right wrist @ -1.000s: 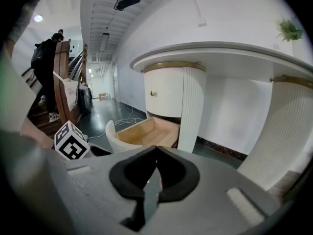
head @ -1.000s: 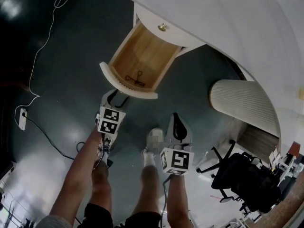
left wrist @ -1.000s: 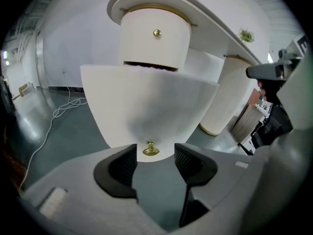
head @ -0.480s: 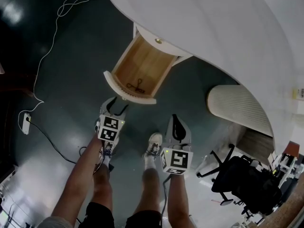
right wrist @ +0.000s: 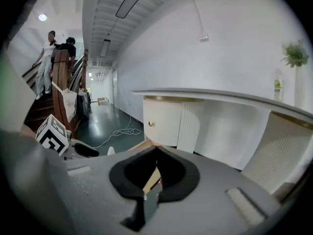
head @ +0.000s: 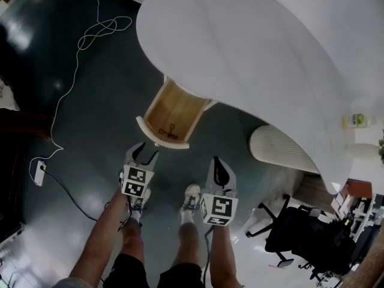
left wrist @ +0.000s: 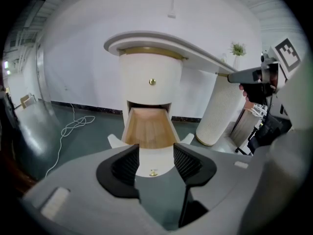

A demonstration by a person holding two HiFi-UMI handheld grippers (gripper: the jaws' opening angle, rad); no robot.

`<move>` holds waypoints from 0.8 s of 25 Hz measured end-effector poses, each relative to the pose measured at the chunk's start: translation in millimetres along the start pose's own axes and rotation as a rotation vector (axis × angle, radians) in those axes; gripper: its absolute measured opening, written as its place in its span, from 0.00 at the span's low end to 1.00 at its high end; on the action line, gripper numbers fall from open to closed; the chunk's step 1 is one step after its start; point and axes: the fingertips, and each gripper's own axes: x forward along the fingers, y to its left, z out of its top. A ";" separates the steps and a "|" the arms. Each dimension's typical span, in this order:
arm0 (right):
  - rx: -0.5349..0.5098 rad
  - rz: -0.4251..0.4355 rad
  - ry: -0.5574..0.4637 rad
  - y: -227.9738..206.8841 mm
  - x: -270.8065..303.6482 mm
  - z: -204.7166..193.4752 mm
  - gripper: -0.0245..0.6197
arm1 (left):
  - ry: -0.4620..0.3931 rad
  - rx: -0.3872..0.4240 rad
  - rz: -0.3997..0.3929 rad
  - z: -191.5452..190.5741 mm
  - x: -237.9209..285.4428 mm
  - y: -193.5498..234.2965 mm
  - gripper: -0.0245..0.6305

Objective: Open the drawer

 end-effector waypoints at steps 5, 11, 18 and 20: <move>0.010 -0.033 -0.045 -13.3 -17.3 59.0 0.04 | -0.070 0.013 0.004 68.7 -32.7 1.5 0.36; 0.009 -0.078 -0.115 -32.9 -45.3 130.5 0.04 | -0.189 0.042 -0.002 160.7 -74.6 -7.1 0.33; 0.013 -0.126 -0.199 -48.7 -83.6 209.5 0.04 | -0.327 0.083 0.002 260.3 -133.3 -12.1 0.30; 0.017 -0.140 -0.220 -50.5 -96.3 228.3 0.04 | -0.363 0.097 0.003 283.7 -153.1 -12.8 0.29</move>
